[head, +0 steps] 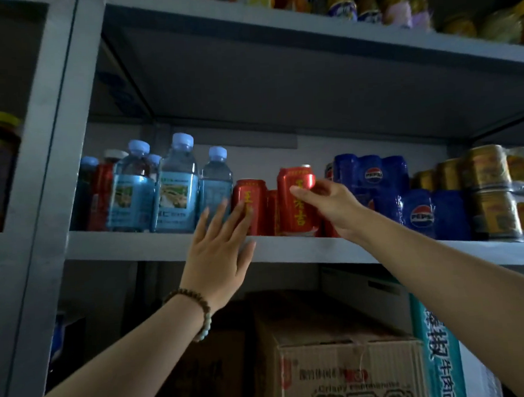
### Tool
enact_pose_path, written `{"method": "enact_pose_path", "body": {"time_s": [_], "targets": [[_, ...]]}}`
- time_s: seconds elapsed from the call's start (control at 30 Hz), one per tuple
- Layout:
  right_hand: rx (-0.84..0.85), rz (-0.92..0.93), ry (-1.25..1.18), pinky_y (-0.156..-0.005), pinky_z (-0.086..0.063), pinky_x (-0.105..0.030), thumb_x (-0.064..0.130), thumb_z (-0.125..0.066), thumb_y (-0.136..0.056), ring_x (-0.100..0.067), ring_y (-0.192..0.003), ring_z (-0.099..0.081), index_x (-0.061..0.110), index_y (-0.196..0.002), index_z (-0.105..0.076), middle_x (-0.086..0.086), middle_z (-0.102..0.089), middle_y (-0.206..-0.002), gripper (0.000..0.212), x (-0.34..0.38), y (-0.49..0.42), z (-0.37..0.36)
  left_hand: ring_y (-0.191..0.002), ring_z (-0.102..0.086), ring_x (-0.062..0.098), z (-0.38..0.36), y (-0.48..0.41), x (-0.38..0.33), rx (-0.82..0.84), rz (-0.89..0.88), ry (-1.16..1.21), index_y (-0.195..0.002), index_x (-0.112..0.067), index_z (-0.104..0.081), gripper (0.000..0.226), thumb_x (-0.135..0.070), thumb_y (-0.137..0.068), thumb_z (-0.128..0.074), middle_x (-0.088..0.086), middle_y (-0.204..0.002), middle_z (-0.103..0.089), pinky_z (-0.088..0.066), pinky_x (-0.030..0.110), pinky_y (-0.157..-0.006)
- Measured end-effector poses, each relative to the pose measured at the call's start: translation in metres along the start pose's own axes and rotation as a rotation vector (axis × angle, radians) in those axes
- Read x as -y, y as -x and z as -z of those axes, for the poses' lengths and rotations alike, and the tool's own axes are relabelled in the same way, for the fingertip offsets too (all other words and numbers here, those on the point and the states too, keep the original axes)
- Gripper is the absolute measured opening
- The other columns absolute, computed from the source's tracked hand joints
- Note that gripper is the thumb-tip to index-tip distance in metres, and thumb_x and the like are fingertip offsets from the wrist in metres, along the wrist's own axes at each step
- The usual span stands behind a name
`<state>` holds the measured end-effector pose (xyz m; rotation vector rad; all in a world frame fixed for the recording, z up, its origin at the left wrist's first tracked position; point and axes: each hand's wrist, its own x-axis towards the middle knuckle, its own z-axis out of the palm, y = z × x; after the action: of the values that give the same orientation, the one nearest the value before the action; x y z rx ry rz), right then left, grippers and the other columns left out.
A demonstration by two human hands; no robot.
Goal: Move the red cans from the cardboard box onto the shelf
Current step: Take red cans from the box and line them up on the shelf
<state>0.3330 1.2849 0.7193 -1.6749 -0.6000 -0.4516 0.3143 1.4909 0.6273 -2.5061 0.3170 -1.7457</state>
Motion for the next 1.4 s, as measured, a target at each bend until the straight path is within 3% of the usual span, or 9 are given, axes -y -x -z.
{"method": "enact_pose_path", "body": {"time_s": [0.17,0.3,0.47,0.67,0.87,0.97,1.07,1.2,1.4], "targets": [[0.101,-0.074,0.093,-0.087,-0.046,-0.033,0.036,-0.068,-0.082,-0.013,-0.092,-0.058,0.016,-0.129,-0.050,0.000,-0.062,-0.107,0.054,-0.011,-0.010,-0.009,-0.143,-0.009,0.018,-0.002,-0.001,0.003,0.019,-0.013,-0.009,-0.144,-0.027,-0.018,0.053,-0.048,-0.097,-0.005,-0.005,-0.152,-0.023,-0.001,0.038,-0.118],[0.177,-0.146,0.126,-0.103,-0.040,-0.041,0.038,-0.066,-0.082,-0.025,-0.115,-0.054,0.014,-0.138,-0.041,-0.007,-0.056,-0.127,0.065,-0.009,-0.014,-0.005,-0.142,-0.013,0.019,0.002,-0.002,0.002,0.040,0.001,-0.026,-0.143,-0.027,-0.022,0.053,-0.049,-0.097,-0.008,-0.004,-0.150,-0.028,-0.008,0.044,-0.114],[0.233,-0.135,0.303,-0.099,-0.039,-0.036,0.031,-0.069,-0.081,-0.020,-0.112,-0.054,0.018,-0.136,-0.043,-0.004,-0.056,-0.126,0.062,-0.010,-0.012,-0.001,-0.143,-0.008,0.017,0.003,-0.001,0.005,0.061,-0.026,0.011,-0.144,-0.028,-0.015,0.055,-0.052,-0.095,-0.005,-0.005,-0.152,-0.023,-0.001,0.038,-0.114],[0.182,-0.077,0.385,-0.089,-0.040,-0.031,0.033,-0.067,-0.084,-0.014,-0.095,-0.054,0.018,-0.132,-0.048,0.003,-0.058,-0.107,0.054,-0.011,-0.018,-0.010,-0.144,0.000,0.015,0.009,-0.003,0.002,0.096,-0.017,0.001,-0.146,-0.031,-0.009,0.062,-0.055,-0.090,0.004,-0.007,-0.155,-0.015,0.007,0.035,-0.114],[-0.055,0.106,0.419,-0.103,-0.042,-0.040,0.045,-0.072,-0.075,-0.020,-0.124,-0.050,0.020,-0.141,-0.034,-0.004,-0.048,-0.140,0.081,-0.012,0.008,-0.018,-0.141,0.011,0.010,0.022,0.000,0.000,0.134,-0.024,0.094,-0.142,-0.034,0.007,0.059,-0.058,-0.088,0.003,-0.007,-0.156,0.002,0.012,0.032,-0.114],[-0.162,0.314,0.265,-0.106,-0.038,-0.031,0.036,-0.067,-0.082,-0.008,-0.127,-0.046,0.031,-0.134,-0.042,0.009,-0.049,-0.136,0.058,-0.017,0.068,-0.016,-0.143,-0.006,0.009,0.033,0.034,-0.001,-0.012,-0.037,0.302,-0.146,-0.028,-0.018,0.058,-0.050,-0.092,-0.018,-0.006,-0.154,-0.016,-0.004,0.032,-0.118],[-0.084,0.408,0.114,-0.103,-0.044,-0.026,0.038,-0.066,-0.081,0.003,-0.120,-0.051,0.044,-0.116,-0.053,0.022,-0.058,-0.122,0.038,-0.052,0.156,-0.015,-0.133,-0.032,0.007,0.039,0.101,-0.013,-0.104,-0.020,0.488,-0.135,-0.020,-0.042,0.044,-0.037,-0.094,-0.036,-0.004,-0.141,-0.041,-0.021,0.027,-0.113],[0.154,0.207,0.043,-0.085,-0.054,-0.020,0.049,-0.068,-0.074,-0.002,-0.110,-0.062,0.042,-0.117,-0.058,0.017,-0.061,-0.122,0.044,-0.142,0.266,-0.033,-0.128,-0.038,0.001,0.019,0.224,-0.038,0.173,0.020,0.652,-0.131,-0.023,-0.045,0.041,-0.038,-0.094,-0.038,-0.011,-0.133,-0.045,-0.028,0.018,-0.107],[0.498,-0.387,0.196,-0.101,-0.041,-0.013,0.038,-0.066,-0.082,0.009,-0.124,-0.043,0.042,-0.122,-0.052,0.031,-0.043,-0.133,0.042,-0.311,0.409,-0.079,-0.115,-0.044,-0.008,-0.012,0.435,-0.089,0.833,0.567,0.879,-0.129,-0.041,-0.037,0.035,-0.046,-0.094,-0.038,-0.024,-0.123,-0.044,-0.037,0.008,-0.084]]}}
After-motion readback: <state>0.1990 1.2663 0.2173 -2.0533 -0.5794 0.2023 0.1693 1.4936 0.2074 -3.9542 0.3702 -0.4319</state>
